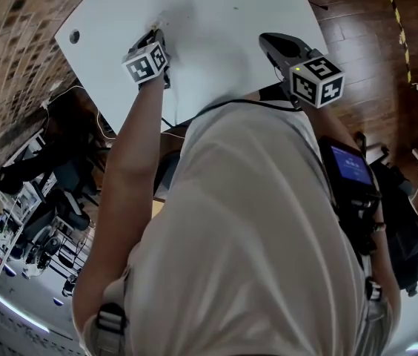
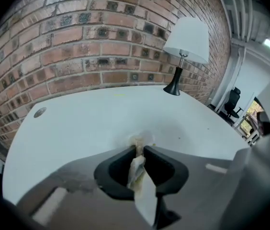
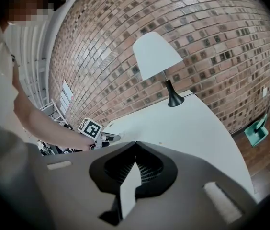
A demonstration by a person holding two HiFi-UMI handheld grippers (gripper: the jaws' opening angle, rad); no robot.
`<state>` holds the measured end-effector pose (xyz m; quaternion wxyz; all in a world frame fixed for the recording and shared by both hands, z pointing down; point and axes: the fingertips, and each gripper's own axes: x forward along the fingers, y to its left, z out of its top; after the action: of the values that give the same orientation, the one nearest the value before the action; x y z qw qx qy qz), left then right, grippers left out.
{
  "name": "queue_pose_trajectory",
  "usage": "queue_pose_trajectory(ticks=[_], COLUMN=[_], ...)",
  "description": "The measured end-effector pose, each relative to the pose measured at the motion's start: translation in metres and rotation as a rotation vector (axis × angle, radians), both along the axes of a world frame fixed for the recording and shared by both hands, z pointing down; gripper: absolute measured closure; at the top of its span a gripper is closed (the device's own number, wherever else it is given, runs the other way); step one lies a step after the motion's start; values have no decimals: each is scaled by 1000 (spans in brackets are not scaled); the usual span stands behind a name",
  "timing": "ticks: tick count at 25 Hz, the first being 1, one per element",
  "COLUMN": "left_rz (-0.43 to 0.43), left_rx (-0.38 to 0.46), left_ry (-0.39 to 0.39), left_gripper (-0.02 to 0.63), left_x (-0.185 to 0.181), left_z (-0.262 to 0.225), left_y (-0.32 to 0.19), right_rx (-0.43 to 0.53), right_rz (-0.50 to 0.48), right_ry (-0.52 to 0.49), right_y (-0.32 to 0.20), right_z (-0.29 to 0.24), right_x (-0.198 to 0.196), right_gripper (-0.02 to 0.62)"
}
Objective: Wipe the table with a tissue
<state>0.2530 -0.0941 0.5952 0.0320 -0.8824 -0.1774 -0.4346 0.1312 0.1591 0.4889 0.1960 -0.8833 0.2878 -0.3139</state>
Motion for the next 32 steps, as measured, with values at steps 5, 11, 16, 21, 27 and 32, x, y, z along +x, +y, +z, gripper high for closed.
queue_pose_trajectory(ticks=[5,11,16,21,27,32], left_rz=[49,42,21,46,193,201], left_rx=[73,48,120,126,131,17], left_ry=[-4,-14,3,6,-9,-76], left_gripper=[549,549,549,549,549,549], left_x=[-8,-7,-8,-11,-33,-53], left_z=[5,4,5,14,14,11], left_y=[24,55,65,81,139,172], right_rx=[12,34,40,45,55,69], right_rz=[7,0,-2,-18,-44,-67], right_ry=[3,-6,-12,-9,0,14], right_y=[14,24,39,52,62,63], right_z=[0,2,4,6,5,1], right_x=[9,17,19,23,26,34], right_gripper=[588,588,588,588,588,588])
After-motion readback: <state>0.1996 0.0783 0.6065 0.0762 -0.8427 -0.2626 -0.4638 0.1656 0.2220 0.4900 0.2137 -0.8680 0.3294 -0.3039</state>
